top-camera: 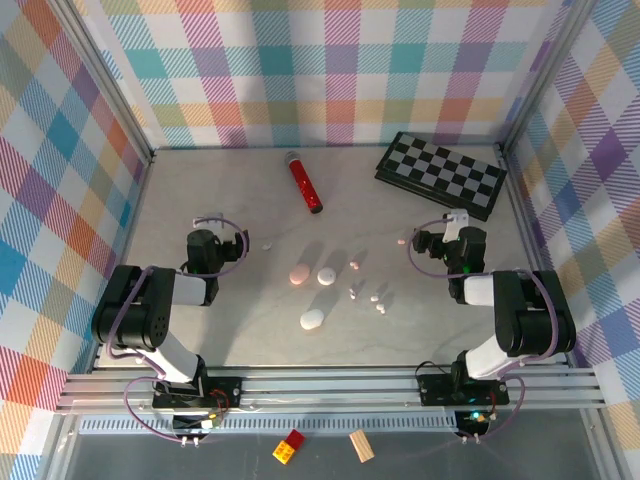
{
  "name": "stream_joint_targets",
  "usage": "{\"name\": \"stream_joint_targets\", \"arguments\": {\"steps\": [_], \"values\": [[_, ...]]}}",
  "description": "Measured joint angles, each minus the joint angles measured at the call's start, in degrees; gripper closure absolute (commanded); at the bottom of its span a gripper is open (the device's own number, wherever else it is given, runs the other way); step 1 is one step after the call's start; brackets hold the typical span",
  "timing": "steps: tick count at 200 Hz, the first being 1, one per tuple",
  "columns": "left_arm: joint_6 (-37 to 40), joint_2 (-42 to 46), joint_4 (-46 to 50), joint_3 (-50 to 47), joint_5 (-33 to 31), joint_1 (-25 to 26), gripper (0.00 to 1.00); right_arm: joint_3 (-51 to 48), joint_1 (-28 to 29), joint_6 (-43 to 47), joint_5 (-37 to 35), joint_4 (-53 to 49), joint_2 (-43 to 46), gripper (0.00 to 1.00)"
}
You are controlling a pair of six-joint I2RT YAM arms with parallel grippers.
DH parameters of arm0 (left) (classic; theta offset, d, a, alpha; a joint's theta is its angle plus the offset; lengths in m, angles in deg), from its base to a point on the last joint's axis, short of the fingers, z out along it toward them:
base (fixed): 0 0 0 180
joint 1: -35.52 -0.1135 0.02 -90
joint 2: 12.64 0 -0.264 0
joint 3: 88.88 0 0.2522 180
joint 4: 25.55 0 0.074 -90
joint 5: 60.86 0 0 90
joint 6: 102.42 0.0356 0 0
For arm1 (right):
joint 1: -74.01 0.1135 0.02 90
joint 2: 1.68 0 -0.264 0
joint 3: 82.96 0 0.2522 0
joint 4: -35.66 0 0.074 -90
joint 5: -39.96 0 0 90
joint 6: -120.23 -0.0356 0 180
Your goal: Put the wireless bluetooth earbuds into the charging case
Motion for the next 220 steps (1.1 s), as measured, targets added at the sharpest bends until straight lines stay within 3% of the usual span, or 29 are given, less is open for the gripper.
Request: {"name": "stream_joint_targets", "arguments": {"steps": [220], "values": [[0.1,1.2,1.9,0.0,-0.3,0.3,0.00,0.2,0.0,-0.2,-0.5,-1.2,0.1,0.01]]}}
